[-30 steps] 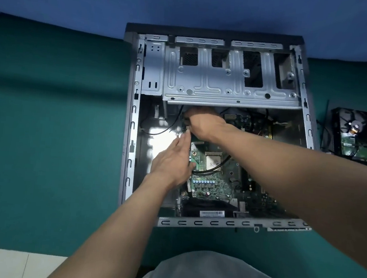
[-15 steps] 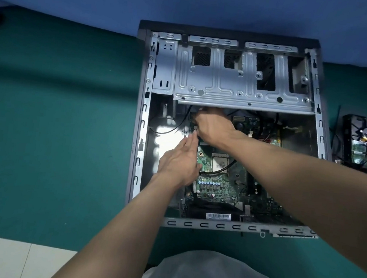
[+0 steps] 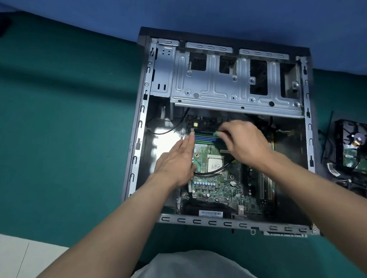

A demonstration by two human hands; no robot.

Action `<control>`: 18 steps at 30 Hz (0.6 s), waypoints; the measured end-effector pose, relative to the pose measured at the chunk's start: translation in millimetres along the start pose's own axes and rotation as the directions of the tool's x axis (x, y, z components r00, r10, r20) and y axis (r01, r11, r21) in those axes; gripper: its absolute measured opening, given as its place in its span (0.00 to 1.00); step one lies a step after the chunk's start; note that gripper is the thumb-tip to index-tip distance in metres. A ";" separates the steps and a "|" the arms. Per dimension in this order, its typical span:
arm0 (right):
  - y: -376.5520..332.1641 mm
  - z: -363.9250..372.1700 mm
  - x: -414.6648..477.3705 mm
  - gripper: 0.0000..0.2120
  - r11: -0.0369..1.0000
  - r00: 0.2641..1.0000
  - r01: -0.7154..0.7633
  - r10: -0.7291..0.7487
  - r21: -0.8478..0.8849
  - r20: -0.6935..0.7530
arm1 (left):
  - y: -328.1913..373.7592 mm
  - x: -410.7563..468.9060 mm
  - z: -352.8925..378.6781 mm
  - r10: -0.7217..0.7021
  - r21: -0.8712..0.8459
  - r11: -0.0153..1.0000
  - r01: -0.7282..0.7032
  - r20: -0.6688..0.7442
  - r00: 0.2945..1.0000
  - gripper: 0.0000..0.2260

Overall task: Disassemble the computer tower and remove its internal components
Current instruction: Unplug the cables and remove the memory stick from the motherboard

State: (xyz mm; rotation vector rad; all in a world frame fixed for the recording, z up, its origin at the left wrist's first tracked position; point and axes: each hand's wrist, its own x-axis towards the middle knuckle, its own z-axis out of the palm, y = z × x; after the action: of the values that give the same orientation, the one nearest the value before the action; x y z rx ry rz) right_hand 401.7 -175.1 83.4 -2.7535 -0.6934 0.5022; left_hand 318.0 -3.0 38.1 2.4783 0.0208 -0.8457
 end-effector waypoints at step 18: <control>28.6 -19.7 -65.1 0.13 0.710 0.808 0.126 0.332 -0.693 0.487 | 36.8 -2.1 -7.8 -0.056 0.188 0.980 0.070 -0.077 0.995 0.34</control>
State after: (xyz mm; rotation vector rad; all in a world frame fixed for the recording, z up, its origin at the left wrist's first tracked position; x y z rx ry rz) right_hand 367.1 -235.0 109.3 -3.3705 -1.0325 1.4374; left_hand 327.2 -30.8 61.8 2.6994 0.0457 -0.8189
